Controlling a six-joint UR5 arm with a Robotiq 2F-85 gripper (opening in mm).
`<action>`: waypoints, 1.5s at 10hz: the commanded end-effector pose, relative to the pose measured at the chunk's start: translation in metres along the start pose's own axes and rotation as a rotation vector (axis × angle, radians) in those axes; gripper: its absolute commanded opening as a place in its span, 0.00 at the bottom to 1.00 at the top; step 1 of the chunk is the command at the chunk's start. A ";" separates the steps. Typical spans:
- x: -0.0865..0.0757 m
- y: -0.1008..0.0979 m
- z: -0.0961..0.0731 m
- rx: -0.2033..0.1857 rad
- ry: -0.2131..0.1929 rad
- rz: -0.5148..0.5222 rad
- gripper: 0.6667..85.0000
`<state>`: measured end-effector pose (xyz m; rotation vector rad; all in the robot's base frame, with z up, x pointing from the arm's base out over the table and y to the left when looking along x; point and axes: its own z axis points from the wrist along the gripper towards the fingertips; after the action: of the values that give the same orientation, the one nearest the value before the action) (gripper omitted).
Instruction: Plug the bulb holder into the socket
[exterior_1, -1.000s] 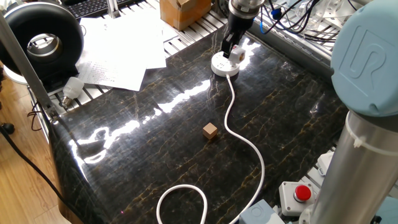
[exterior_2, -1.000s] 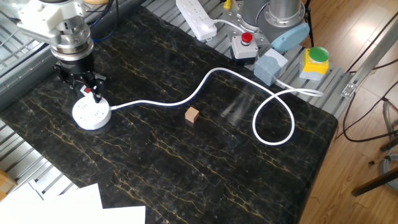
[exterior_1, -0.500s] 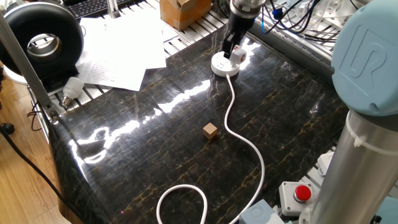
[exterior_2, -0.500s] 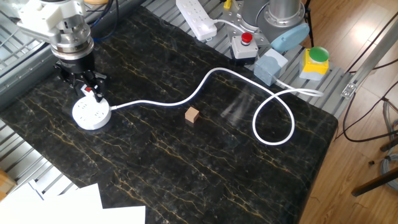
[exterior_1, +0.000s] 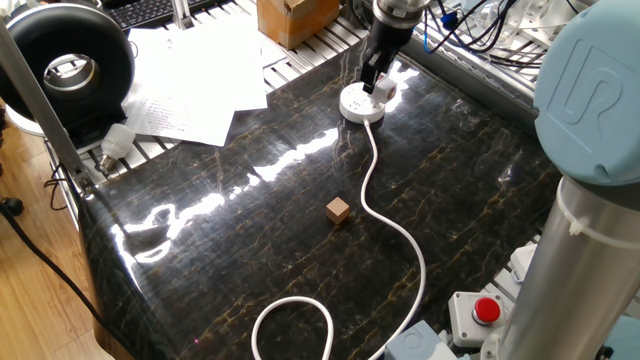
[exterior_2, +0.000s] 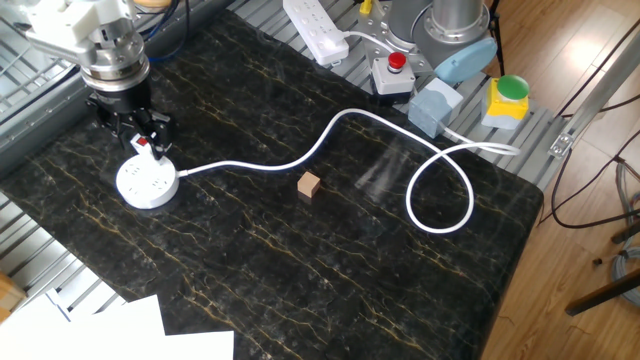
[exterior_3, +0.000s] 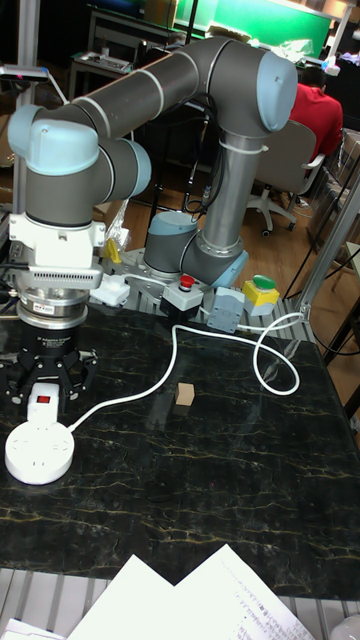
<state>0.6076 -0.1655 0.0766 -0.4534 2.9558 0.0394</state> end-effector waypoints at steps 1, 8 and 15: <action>0.002 0.000 -0.003 -0.007 0.002 0.028 0.66; 0.008 0.001 -0.007 -0.008 0.025 0.062 0.65; 0.010 0.006 -0.007 -0.023 0.051 0.105 0.63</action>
<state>0.5949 -0.1648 0.0809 -0.3332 3.0270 0.0598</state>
